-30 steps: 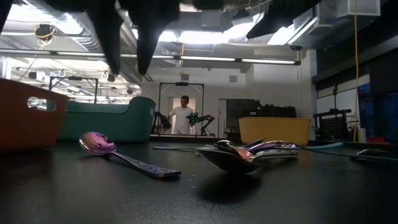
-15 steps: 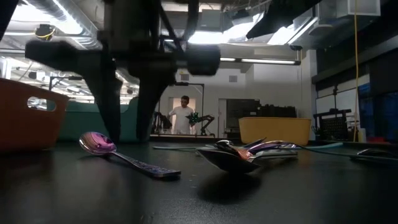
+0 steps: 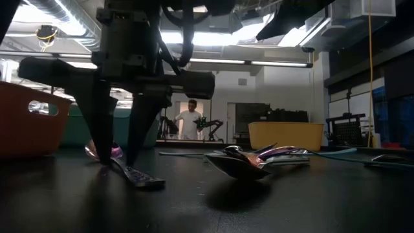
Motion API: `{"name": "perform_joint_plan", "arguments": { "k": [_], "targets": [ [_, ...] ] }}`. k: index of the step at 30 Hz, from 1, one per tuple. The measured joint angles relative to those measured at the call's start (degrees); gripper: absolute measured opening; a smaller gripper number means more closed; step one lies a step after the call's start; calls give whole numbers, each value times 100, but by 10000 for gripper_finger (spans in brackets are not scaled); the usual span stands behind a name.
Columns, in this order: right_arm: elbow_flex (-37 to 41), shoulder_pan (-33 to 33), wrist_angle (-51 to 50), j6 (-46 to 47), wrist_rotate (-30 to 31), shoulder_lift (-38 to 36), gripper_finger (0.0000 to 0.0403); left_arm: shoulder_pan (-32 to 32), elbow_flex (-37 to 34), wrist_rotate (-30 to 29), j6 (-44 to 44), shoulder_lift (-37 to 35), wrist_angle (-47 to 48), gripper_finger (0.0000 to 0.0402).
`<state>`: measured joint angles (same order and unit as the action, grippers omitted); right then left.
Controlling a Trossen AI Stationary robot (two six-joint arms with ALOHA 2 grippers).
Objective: Sort silverware by color (type)
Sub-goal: Put the violet spoon into the transparent bin
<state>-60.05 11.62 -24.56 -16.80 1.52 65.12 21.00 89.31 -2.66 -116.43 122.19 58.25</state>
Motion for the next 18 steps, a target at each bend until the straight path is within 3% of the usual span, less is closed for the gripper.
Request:
{"name": "perform_joint_plan", "arguments": {
  "k": [10,18],
  "targets": [
    [0,1,-1,0,0,0,97,0,-349,-157,1,-52,-275,103],
    [0,0,0,0,0,0,97,6,-368,-286,1,-37,-324,61]
  ]
}}
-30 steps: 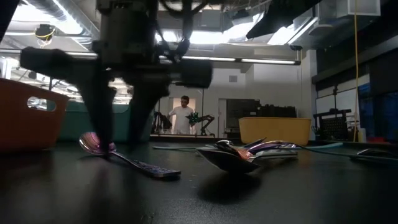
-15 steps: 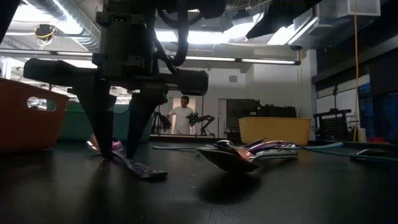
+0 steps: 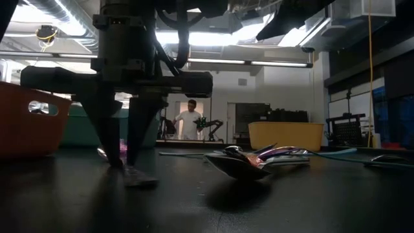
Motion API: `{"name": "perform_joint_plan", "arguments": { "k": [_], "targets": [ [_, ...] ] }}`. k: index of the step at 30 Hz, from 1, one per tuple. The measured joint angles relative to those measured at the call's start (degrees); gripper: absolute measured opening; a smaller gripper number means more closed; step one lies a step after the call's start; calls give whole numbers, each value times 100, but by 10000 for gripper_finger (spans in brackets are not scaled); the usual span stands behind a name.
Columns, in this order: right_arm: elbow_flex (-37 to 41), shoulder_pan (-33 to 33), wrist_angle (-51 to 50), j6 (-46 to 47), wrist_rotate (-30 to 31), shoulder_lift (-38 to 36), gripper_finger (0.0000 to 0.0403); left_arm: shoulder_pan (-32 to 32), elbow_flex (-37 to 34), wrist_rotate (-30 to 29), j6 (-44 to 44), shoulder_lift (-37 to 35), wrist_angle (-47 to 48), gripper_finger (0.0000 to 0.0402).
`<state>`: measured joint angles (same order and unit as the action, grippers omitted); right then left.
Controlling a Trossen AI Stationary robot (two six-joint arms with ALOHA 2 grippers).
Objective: Sort silverware by color (type)
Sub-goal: Put the violet spoon into the transparent bin
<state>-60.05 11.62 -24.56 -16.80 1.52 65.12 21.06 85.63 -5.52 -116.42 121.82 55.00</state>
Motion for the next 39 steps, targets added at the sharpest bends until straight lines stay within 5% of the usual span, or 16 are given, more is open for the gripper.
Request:
{"name": "perform_joint_plan", "arguments": {
  "k": [9,19,39],
  "targets": [
    [0,2,-2,-2,0,0,97,7,-7,-209,2,11,-15,13],
    [0,1,-3,-1,1,0,97,9,51,-319,332,13,-8,9],
    [0,0,-451,0,2,0,97,-65,1360,-1300,2945,48,522,8]
  ]
}}
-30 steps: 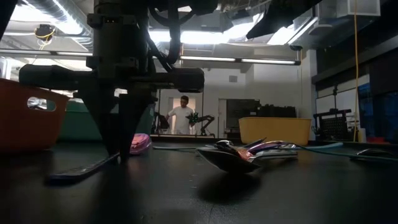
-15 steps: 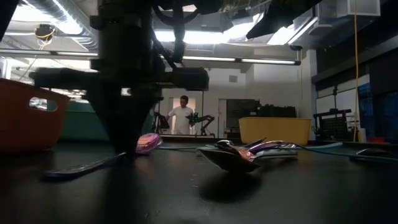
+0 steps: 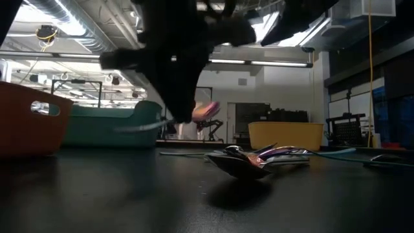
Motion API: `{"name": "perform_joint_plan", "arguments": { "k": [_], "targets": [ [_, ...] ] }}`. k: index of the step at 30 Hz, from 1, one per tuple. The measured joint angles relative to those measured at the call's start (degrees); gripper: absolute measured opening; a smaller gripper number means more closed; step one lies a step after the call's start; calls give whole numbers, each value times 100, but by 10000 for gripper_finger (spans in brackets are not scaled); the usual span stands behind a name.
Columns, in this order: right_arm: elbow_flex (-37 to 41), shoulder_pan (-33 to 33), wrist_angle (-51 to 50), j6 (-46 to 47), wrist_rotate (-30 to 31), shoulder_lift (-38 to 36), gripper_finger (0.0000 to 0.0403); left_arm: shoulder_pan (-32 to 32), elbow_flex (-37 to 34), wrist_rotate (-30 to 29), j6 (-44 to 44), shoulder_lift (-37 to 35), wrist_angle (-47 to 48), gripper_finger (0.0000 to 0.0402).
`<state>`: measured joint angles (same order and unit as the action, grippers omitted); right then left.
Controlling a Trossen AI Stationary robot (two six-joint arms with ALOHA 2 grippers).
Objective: Sort silverware by color (type)
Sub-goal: Put the violet spoon into the transparent bin
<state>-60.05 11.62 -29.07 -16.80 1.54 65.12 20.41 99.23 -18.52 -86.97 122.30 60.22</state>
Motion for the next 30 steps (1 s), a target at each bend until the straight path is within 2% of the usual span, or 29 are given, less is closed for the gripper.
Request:
{"name": "perform_joint_plan", "arguments": {
  "k": [14,19,26,30],
  "targets": [
    [0,0,-642,0,14,0,97,-186,1265,-22,3082,-10,257,8],
    [0,2,-1050,6,298,0,97,-258,1805,4,3927,-11,621,8],
    [0,0,-1317,2,389,0,97,-267,2606,17,4652,-17,1882,8],
    [0,1,-1311,3,387,0,97,-208,3090,13,4716,-20,2812,8]
  ]
}}
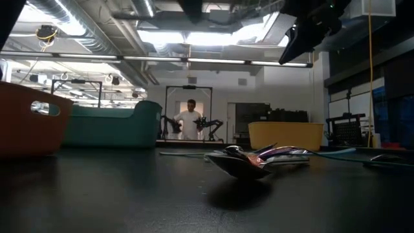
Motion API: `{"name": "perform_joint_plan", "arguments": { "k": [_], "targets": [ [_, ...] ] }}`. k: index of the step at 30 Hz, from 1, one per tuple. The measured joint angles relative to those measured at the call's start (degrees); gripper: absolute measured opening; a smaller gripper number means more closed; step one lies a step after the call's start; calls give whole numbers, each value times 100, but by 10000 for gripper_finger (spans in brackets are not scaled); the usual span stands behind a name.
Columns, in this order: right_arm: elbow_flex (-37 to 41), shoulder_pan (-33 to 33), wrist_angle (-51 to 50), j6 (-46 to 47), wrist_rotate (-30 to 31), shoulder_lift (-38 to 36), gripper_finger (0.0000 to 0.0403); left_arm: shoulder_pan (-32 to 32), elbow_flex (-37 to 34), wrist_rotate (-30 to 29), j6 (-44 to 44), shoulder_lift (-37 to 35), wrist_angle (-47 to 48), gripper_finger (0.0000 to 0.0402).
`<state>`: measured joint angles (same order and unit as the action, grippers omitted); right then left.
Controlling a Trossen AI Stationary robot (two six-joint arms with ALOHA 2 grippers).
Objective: Sort silverware by color (type)
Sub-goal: Put the violet spoon into the transparent bin
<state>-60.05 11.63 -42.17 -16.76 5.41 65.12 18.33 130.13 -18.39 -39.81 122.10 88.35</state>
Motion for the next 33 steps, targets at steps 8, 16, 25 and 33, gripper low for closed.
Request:
{"name": "perform_joint_plan", "arguments": {
  "k": [8,16,25,33],
  "targets": [
    [0,1,7,-1,2,-1,97,294,318,309,288,-266,164,8],
    [0,1,13,-1,-34,-1,97,620,302,259,304,-908,172,8],
    [0,1,11,1,-44,0,97,1061,-1108,-8,-672,-2381,169,8],
    [0,1,12,1,-45,0,97,1951,-3020,309,-2384,-3658,171,8]
  ]
}}
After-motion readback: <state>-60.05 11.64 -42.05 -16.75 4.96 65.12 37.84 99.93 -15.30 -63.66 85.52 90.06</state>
